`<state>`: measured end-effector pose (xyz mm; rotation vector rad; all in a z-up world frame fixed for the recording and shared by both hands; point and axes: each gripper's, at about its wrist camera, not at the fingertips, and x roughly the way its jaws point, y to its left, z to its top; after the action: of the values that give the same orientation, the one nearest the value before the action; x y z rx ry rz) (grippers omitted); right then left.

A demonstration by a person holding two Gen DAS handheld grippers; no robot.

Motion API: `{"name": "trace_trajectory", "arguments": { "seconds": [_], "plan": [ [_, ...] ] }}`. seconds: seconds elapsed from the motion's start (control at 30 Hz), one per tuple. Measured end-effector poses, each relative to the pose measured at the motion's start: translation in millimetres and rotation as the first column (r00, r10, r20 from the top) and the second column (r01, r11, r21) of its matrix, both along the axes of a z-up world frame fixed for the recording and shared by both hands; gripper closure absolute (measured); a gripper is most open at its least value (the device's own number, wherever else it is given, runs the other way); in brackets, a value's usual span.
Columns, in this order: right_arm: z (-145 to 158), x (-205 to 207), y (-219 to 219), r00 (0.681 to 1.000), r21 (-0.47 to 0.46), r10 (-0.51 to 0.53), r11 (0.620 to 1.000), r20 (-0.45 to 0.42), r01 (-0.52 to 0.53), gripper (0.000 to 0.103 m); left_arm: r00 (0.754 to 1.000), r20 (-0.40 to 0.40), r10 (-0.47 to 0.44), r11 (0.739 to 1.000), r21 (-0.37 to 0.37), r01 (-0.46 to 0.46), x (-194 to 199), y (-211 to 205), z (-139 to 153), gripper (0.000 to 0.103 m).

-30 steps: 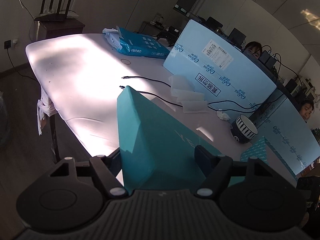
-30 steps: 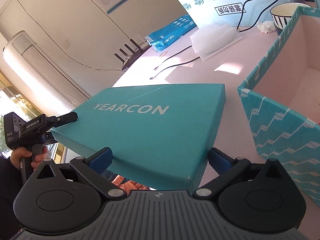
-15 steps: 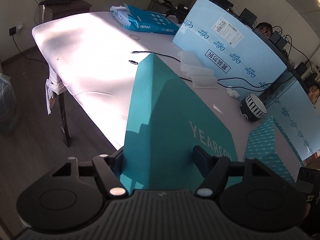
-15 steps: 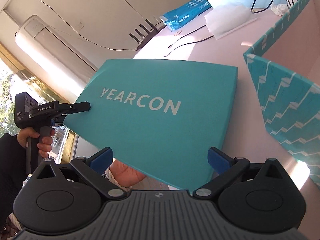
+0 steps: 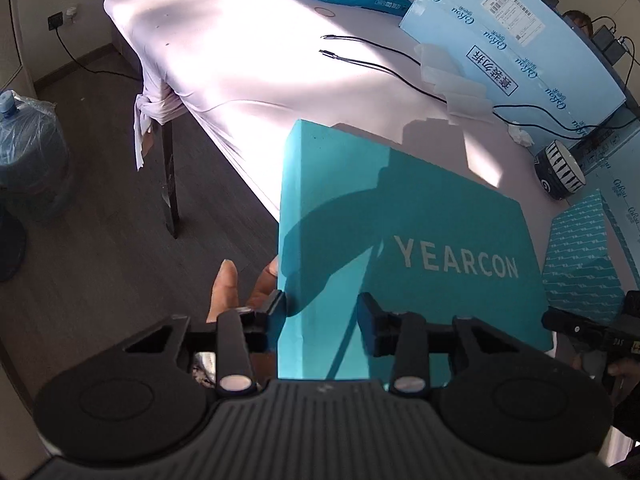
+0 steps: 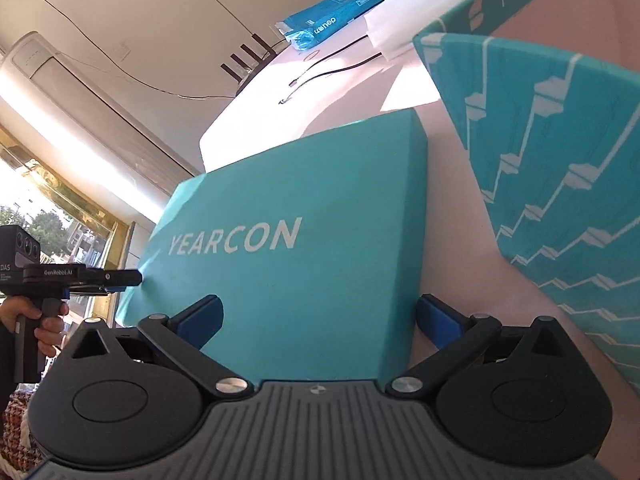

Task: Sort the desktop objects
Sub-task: 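Lift the YEARCON lid with the left gripper toward the teal box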

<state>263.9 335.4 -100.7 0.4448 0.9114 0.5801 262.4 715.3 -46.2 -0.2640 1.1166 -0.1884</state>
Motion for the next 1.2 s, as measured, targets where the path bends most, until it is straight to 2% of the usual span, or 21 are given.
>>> {"name": "trace_trajectory", "arguments": {
  "seconds": [0.07, 0.13, 0.17, 0.2, 0.23, 0.3, 0.4, 0.53, 0.67, 0.83, 0.9, 1.03, 1.2],
  "plan": [
    [0, 2, 4, 1.000, -0.012, 0.018, 1.000, 0.009, -0.018, 0.000, 0.999, 0.003, -0.049, 0.998, 0.035, 0.049, 3, -10, -11, 0.072],
    [3, 2, 6, 1.000, -0.038, 0.029, 0.999, 0.010, -0.029, 0.000, 0.997, 0.062, -0.038, 0.997, 0.076, 0.034, 8, -14, -13, 0.062],
    [4, 0, 6, 0.999, -0.047, 0.032, 0.998, 0.008, -0.031, 0.000, 0.997, 0.080, -0.021, 0.995, 0.097, 0.014, 10, -13, -13, 0.045],
    [5, 0, 6, 0.999, -0.052, 0.033, 0.998, 0.007, -0.033, 0.000, 0.996, 0.085, -0.002, 0.993, 0.118, -0.008, 13, -10, -13, 0.017],
    [5, 0, 5, 0.999, -0.055, 0.035, 0.998, 0.005, -0.034, 0.000, 0.996, 0.090, 0.018, 0.990, 0.140, -0.031, 16, -8, -14, 0.010],
    [5, 1, 6, 0.999, -0.063, 0.039, 0.997, 0.002, -0.039, 0.000, 0.996, 0.084, 0.026, 0.989, 0.141, -0.038, 23, -3, -17, 0.009],
    [3, 2, 8, 0.999, -0.075, 0.045, 0.996, 0.013, -0.044, 0.000, 0.997, 0.064, 0.052, 0.999, -0.001, -0.052, 33, 4, -28, 0.008],
    [2, 6, 8, 0.999, -0.062, 0.034, 0.998, 0.019, -0.033, 0.000, 0.997, 0.055, 0.048, 0.989, -0.142, -0.040, 43, 4, -46, 0.001],
    [0, 10, 8, 0.999, -0.037, 0.021, 0.999, 0.027, -0.020, 0.000, 0.997, 0.040, 0.071, 0.964, -0.259, -0.058, 46, 7, -63, 0.000],
    [-2, 10, 0, 1.000, 0.044, -0.005, 0.999, 0.020, 0.005, 0.000, 0.994, 0.017, 0.108, 0.907, -0.412, -0.091, 42, 9, -83, 0.002],
    [0, 9, -3, 1.000, 0.049, 0.001, 0.999, 0.026, -0.002, 0.000, 0.994, 0.025, 0.102, 0.902, -0.425, -0.082, 40, 6, -83, 0.002],
    [5, 12, -4, 1.000, 0.044, -0.024, 0.999, 0.008, 0.023, 0.008, 0.995, 0.044, 0.093, 0.897, -0.436, -0.065, 33, 6, -78, 0.006],
    [19, 2, 7, 0.998, -0.006, -0.005, 1.000, 0.056, 0.005, 0.008, 0.989, 0.085, 0.121, 0.895, -0.441, -0.071, 21, 10, -66, 0.010]
  ]
}}
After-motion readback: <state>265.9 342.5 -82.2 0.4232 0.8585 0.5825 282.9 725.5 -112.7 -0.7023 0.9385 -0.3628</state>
